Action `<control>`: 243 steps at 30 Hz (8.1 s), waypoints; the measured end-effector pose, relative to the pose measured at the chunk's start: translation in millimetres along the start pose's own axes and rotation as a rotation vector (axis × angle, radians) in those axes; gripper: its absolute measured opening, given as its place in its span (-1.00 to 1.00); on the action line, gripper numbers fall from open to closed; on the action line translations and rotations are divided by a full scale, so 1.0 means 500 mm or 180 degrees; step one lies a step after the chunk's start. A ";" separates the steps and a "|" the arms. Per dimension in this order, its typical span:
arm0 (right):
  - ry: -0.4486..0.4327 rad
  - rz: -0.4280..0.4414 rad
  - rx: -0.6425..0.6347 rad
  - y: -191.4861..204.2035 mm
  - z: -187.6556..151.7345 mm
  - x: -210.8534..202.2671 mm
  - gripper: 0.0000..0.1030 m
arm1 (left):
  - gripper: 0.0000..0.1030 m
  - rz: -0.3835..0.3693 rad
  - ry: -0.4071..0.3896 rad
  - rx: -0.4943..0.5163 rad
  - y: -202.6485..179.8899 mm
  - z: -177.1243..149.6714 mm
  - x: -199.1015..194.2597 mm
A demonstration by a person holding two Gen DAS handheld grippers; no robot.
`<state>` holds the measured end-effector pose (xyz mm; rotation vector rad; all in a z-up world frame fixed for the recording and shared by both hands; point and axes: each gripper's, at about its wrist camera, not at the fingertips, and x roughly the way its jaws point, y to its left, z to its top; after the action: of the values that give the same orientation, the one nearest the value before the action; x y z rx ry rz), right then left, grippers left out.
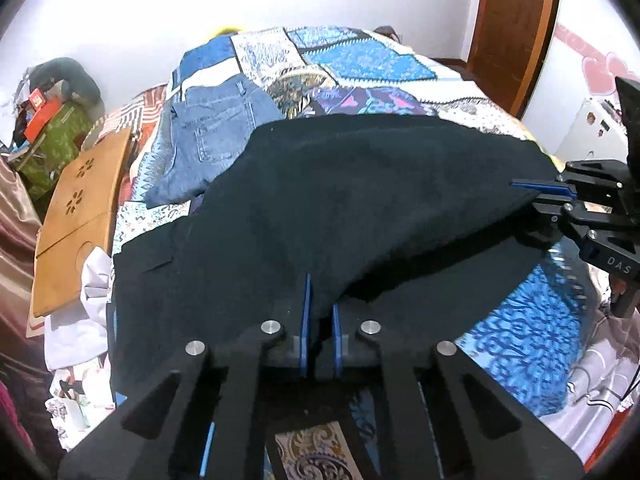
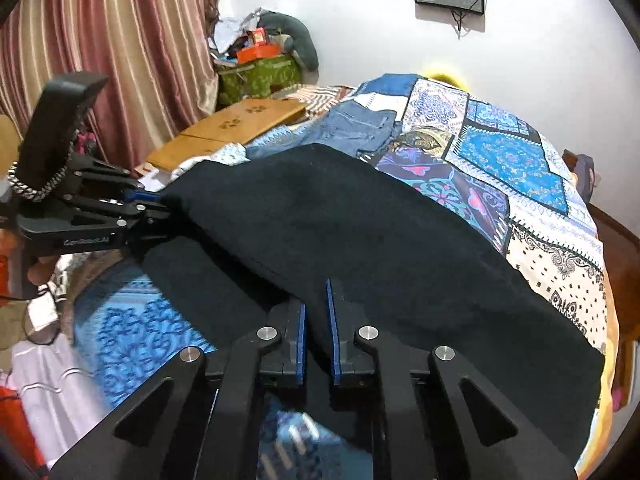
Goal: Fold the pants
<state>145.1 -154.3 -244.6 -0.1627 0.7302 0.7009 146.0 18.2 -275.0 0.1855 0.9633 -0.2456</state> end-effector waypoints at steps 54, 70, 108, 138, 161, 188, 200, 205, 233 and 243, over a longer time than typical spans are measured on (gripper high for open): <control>0.0353 -0.1449 0.2174 -0.360 -0.319 -0.177 -0.06 | -0.27 0.0743 0.0655 -0.1247 0.282 -0.147 0.065; 0.0469 -0.2255 0.1186 -0.333 -0.272 -0.195 -0.88 | -0.57 0.1095 0.0472 -0.0924 0.279 -0.126 0.028; 0.0379 0.0340 -0.0034 -0.069 0.263 0.206 0.00 | 0.07 0.0204 0.0555 -0.1397 0.494 -0.003 0.194; 0.0140 -0.0092 0.0032 -0.090 0.301 0.144 -0.03 | -0.19 0.0722 0.0146 -0.1037 0.435 0.023 0.065; -0.0032 -0.1174 0.1402 -0.226 -0.115 -0.241 0.34 | 0.38 0.0251 0.0233 0.0119 -0.009 0.034 0.061; -0.0247 -0.0968 0.3175 -0.320 -0.366 -0.223 0.34 | 0.19 -0.0431 0.0321 0.0236 -0.206 0.170 0.105; -0.0459 -0.1282 0.3103 -0.348 -0.348 -0.207 0.13 | 0.19 -0.0347 0.0330 0.0415 -0.263 0.174 0.161; -0.0571 -0.1123 0.3203 -0.373 -0.340 -0.205 -0.67 | 0.19 -0.0332 0.0320 0.0392 -0.265 0.181 0.165; -0.1246 -0.0385 0.1643 -0.182 0.054 -0.188 -0.80 | 0.61 -0.0040 -0.0674 -0.0095 -0.042 0.159 -0.088; -0.0644 0.0298 0.1311 -0.073 0.080 -0.009 -0.81 | 0.62 0.0127 -0.0791 -0.0367 0.041 0.102 -0.114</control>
<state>188.3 -170.1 -215.5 0.3164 0.6754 0.6309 160.8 31.4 -198.6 0.0661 0.7240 -0.1710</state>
